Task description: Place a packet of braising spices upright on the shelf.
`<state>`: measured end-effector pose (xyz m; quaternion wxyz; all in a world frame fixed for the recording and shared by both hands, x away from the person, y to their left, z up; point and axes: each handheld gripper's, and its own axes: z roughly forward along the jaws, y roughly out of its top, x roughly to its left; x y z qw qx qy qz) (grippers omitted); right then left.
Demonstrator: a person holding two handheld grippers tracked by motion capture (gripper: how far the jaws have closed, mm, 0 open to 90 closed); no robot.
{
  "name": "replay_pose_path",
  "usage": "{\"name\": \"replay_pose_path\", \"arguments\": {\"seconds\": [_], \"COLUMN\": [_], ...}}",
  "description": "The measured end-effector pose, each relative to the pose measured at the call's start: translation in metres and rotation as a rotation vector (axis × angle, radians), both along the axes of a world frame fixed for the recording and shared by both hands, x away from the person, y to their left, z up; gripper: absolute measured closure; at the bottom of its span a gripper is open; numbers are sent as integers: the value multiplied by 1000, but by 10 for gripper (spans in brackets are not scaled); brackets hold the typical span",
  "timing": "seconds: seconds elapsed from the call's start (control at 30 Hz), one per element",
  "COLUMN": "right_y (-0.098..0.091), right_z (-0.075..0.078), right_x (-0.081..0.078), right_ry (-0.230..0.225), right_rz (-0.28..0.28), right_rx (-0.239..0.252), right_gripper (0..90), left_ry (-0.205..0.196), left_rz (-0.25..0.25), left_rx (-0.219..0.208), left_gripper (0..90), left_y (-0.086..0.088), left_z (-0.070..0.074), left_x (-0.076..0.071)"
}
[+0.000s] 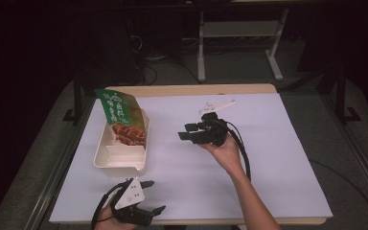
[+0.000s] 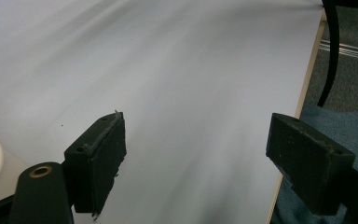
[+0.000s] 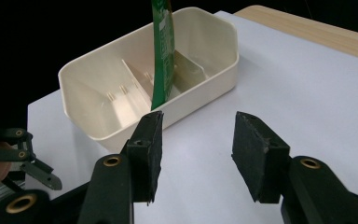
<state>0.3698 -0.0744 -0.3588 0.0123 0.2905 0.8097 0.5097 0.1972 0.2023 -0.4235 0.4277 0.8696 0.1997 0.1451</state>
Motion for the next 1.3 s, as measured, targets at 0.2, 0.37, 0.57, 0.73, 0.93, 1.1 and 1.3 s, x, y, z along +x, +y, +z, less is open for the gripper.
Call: {"name": "replay_pose_path", "arguments": {"seconds": [0.2, 0.37, 0.57, 0.73, 0.93, 1.1, 1.3], "right_y": [-8, -19, -31, -40, -50, -58, -71], "right_z": [-2, -7, -13, -17, -22, -27, -33], "right_x": [-5, -12, -16, -22, -28, -34, -43], "right_ry": [0, 9, 19, 29, 36, 48, 66], "right_rz": [-7, -16, -20, -38, -42, -52, -55], "right_rx": [5, 5, 1, 3, -9, -12, -14], "right_gripper": [513, 502, 491, 485, 474, 463, 451], "left_ry": [3, 2, 3, 0, 6, 5, 6], "left_rz": [3, 2, 6, -2, 5, 5, 10], "left_rx": [-4, 2, 5, 10, 6, 11, 3], "left_gripper": [193, 193, 193, 193, 193, 193, 194], "left_y": [0, 0, 0, -1, -1, 1, 1], "left_z": [0, 0, -1, -1, -1, -1, -1], "left_x": [0, 0, 0, 1, 1, 2, 2]}}
